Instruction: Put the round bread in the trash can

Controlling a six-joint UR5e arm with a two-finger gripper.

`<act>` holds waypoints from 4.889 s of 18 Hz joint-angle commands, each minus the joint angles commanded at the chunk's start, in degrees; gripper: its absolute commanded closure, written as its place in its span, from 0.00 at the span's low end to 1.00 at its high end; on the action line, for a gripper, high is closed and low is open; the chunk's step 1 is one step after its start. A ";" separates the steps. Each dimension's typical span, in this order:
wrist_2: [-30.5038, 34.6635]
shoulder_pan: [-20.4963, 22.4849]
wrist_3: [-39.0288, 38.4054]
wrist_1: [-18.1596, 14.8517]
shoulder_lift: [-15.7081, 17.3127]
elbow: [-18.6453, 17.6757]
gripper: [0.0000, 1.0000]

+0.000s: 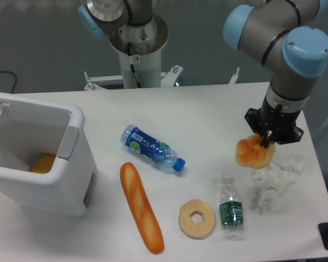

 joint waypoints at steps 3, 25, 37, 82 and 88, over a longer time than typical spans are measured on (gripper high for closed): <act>-0.35 -0.09 -0.09 0.09 0.09 0.09 1.00; -16.79 -16.25 -20.55 1.58 13.18 -2.55 1.00; -16.26 -31.54 -31.11 6.68 14.49 -4.91 1.00; -0.36 6.15 9.39 8.95 6.69 -13.89 0.00; 0.62 8.26 9.84 11.60 2.82 -13.80 0.00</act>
